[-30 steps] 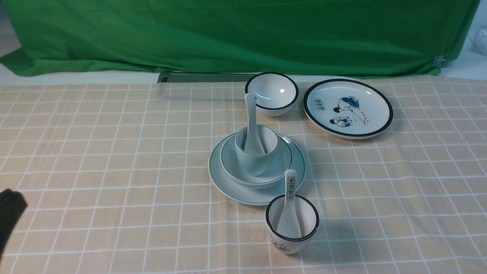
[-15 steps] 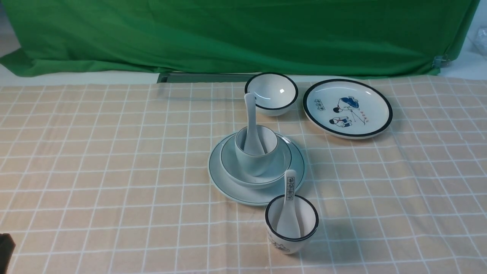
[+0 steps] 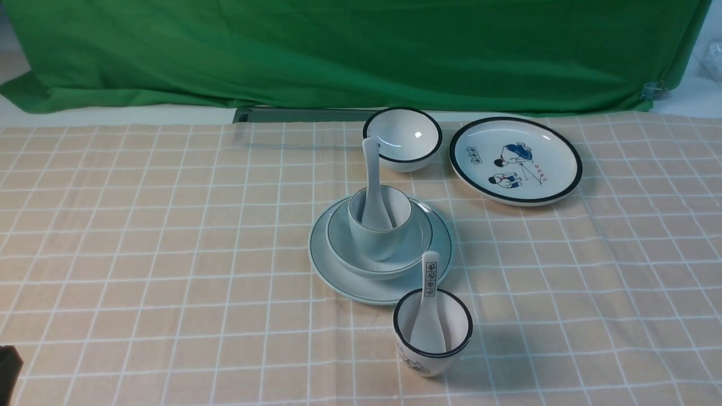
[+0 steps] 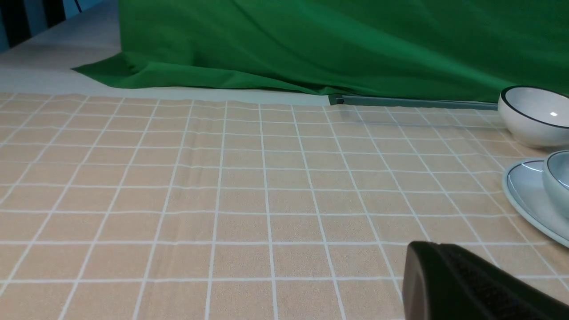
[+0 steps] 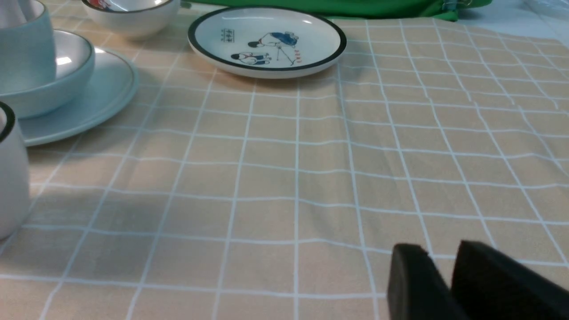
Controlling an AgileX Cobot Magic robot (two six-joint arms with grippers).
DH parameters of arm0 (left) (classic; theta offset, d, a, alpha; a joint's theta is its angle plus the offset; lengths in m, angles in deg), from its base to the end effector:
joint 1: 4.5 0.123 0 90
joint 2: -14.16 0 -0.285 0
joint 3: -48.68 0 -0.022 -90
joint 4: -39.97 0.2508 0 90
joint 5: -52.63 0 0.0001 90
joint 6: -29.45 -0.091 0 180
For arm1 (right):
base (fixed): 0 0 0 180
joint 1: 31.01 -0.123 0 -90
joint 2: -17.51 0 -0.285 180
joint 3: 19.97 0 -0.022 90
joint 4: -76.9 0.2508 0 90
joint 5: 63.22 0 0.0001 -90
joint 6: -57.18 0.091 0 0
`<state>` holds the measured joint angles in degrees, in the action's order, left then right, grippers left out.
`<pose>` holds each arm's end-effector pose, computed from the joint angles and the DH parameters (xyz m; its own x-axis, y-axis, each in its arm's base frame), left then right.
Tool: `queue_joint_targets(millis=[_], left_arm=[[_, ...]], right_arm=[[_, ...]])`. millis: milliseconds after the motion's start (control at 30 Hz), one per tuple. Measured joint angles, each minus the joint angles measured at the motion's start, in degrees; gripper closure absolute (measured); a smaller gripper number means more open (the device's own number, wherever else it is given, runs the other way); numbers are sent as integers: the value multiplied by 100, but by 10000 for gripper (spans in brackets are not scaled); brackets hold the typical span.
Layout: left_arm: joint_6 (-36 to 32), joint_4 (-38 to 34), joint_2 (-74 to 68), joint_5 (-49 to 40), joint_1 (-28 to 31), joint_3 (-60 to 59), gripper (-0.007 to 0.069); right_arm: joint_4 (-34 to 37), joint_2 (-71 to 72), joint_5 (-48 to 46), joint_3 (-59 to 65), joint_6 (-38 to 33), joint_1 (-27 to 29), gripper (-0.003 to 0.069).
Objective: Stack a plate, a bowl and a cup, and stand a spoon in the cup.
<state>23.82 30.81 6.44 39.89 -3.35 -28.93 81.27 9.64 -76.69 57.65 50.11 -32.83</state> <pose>0.0559 -0.0021 0.1910 -0.1383 -0.0605 -0.9885 0.0067 0.9981 -0.0620 0.0558 0.0034 0.1895 -0.1524 -0.0541 -0.9868 -0.0568 0.9973 -0.0458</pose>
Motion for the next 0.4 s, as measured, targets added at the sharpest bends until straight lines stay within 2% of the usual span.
queue_joint_targets(millis=[400], left_arm=[[-32,-5,0,0,0,0,621]], right_arm=[[0,0,15,0,0,0,443]])
